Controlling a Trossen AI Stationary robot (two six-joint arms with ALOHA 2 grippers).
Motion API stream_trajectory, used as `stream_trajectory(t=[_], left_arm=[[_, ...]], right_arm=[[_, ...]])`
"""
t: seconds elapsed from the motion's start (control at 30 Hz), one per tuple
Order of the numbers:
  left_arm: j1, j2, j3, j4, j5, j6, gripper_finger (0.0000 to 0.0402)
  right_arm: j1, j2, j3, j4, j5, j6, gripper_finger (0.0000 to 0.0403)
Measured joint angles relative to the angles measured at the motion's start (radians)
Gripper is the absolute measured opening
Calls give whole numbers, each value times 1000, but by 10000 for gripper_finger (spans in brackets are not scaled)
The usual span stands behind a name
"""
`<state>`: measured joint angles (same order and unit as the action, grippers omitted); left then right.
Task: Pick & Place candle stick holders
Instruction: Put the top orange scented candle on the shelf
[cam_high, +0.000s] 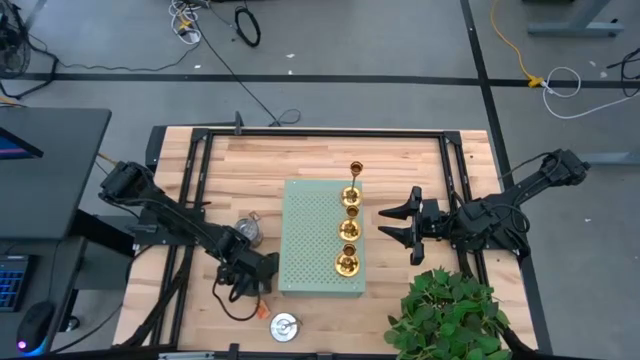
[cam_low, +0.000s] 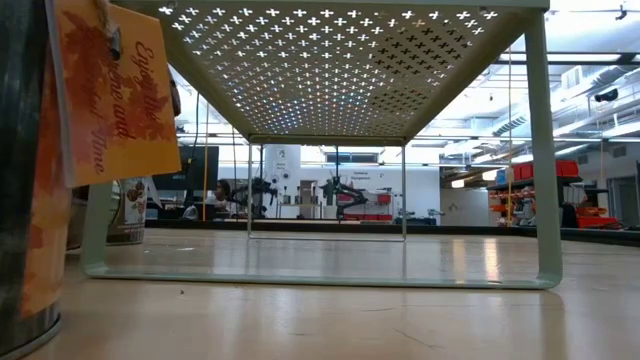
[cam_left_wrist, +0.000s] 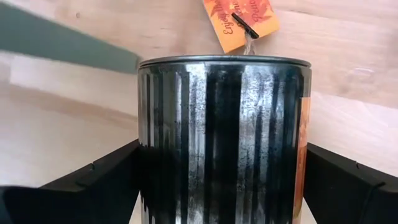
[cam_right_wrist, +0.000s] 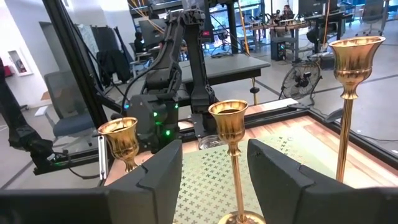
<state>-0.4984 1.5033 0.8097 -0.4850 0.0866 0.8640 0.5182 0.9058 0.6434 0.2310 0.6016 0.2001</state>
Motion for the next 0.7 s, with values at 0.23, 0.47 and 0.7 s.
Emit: stream_trajectory(t=[0.23,0.47,0.7], left_arm=[[-6,-45,0,-1,-2,-110,369],[-30,-47,0,-47,-13,-157,369],[-49,-66,0,-35,-33,-262,369]], right_arm=[[0,0,0,0,0,0,185],[0,0,0,0,0,0,185],[0,0,0,0,0,0,185]])
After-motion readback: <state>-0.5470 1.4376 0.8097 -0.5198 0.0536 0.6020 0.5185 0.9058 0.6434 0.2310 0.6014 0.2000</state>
